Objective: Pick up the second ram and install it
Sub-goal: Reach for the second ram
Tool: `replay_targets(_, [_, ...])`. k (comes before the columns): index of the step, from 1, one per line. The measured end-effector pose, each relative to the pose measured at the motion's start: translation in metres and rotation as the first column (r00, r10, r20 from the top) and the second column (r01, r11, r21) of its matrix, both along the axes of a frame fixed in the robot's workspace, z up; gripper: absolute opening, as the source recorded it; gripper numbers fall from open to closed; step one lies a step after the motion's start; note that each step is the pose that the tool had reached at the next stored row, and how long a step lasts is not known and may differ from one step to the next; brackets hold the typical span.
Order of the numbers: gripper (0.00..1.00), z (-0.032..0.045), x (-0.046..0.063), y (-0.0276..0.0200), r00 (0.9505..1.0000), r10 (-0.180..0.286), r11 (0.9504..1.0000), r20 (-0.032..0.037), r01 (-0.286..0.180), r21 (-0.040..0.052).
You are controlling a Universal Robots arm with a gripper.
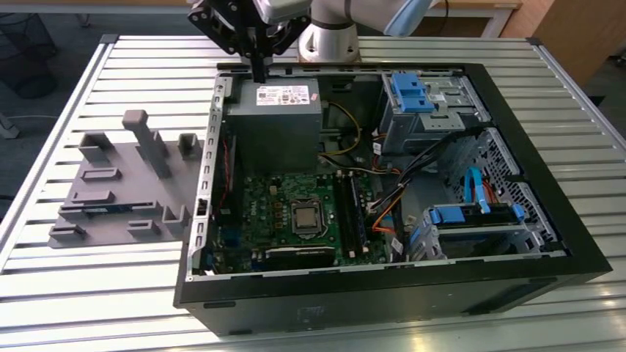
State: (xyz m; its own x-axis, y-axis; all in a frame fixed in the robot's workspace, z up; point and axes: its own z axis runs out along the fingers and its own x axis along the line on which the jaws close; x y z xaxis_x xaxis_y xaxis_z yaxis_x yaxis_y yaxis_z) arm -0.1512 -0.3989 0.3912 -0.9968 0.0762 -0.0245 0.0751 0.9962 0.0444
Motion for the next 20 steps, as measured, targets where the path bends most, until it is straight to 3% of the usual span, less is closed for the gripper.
replay_targets(20, [0.11, -0.0015, -0.0075, 0.0, 1.0, 0.0, 1.0, -0.0001, 0.0, -0.0001])
